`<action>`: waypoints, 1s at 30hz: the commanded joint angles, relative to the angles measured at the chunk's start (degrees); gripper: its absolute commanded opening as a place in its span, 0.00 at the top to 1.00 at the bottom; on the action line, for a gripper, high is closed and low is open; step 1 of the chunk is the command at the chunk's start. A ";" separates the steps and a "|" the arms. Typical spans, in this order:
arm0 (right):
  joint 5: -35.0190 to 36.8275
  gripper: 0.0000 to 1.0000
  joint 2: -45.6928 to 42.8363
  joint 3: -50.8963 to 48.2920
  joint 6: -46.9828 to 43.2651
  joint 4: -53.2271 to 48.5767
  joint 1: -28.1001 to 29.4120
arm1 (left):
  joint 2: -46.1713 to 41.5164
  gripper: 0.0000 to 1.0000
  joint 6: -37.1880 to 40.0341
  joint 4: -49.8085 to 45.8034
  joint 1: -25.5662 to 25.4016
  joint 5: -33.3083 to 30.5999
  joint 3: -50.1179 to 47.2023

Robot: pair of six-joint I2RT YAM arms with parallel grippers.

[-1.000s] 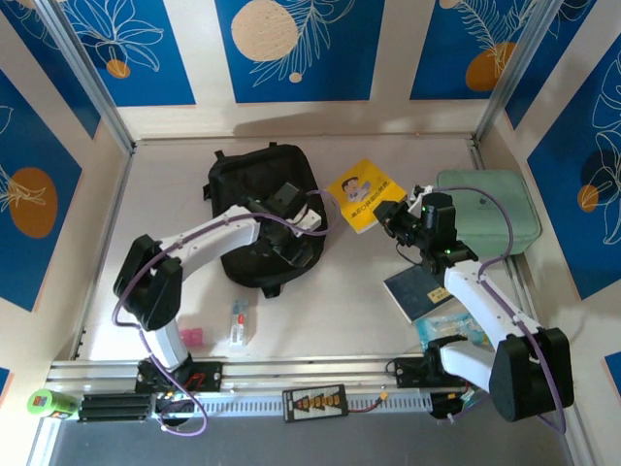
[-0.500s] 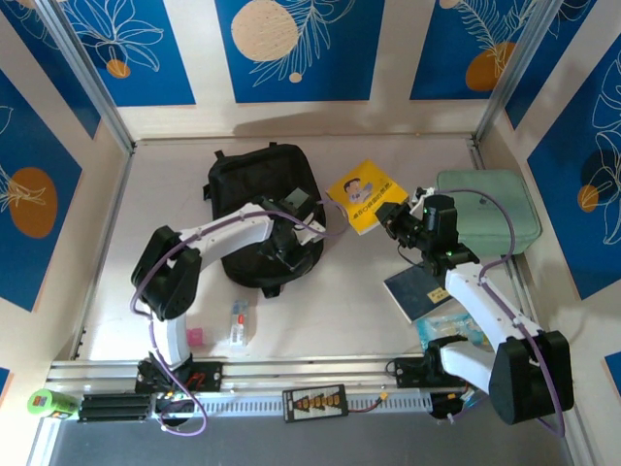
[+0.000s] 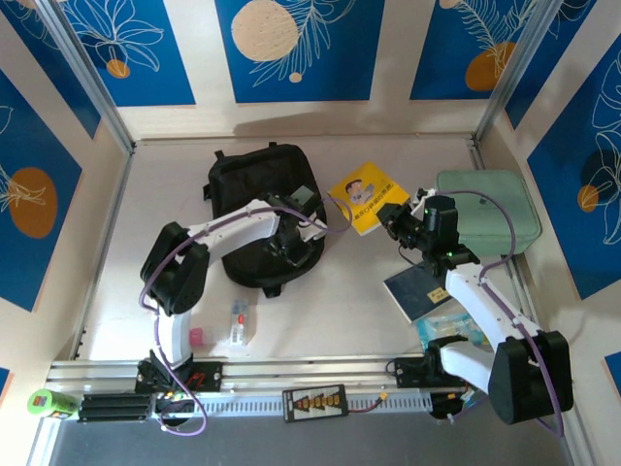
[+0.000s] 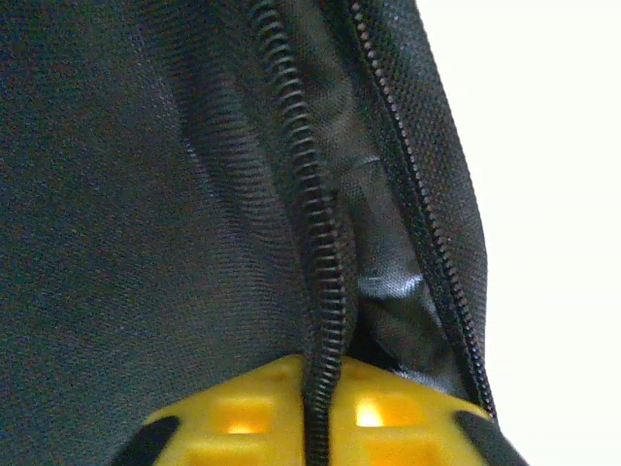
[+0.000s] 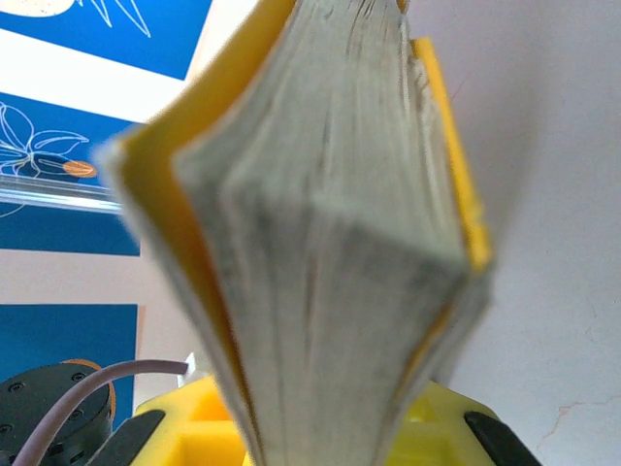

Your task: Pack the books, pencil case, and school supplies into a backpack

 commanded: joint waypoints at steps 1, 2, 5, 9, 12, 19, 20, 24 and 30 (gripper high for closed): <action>-0.13 0.91 -2.86 -0.55 -0.25 2.90 -0.64 | -3.05 1.00 1.46 -1.60 -0.55 3.20 1.97; -0.12 0.91 -3.01 -0.65 -0.54 2.82 -0.87 | -3.50 1.00 1.90 -1.87 -0.55 4.29 2.09; 0.38 0.91 -3.92 -0.27 -1.76 0.78 -1.44 | -5.04 1.00 1.95 -2.11 -0.31 3.85 2.99; 1.68 0.91 -6.01 -0.13 -3.64 -2.46 -2.34 | -7.01 1.00 0.97 -1.90 0.42 0.98 6.09; 2.77 0.91 -7.99 -0.02 -4.55 -5.18 -2.79 | -8.41 1.00 -0.43 -0.35 1.07 -3.12 8.87; 1.17 0.91 -10.97 -0.08 -3.59 -8.44 -2.37 | -9.58 1.00 -2.45 7.45 1.38 -14.19 14.49; 0.68 0.91 -11.15 -0.34 -2.47 -8.54 -1.87 | -9.15 1.00 -3.81 8.44 1.35 -14.95 15.57; 0.50 0.91 -11.14 -1.39 1.66 -6.86 3.59 | -7.63 1.00 -7.74 11.91 1.37 -12.47 18.63; 4.98 0.91 -10.39 -1.86 5.73 -5.56 12.40 | -6.99 1.00 -9.16 15.53 1.32 -14.37 19.82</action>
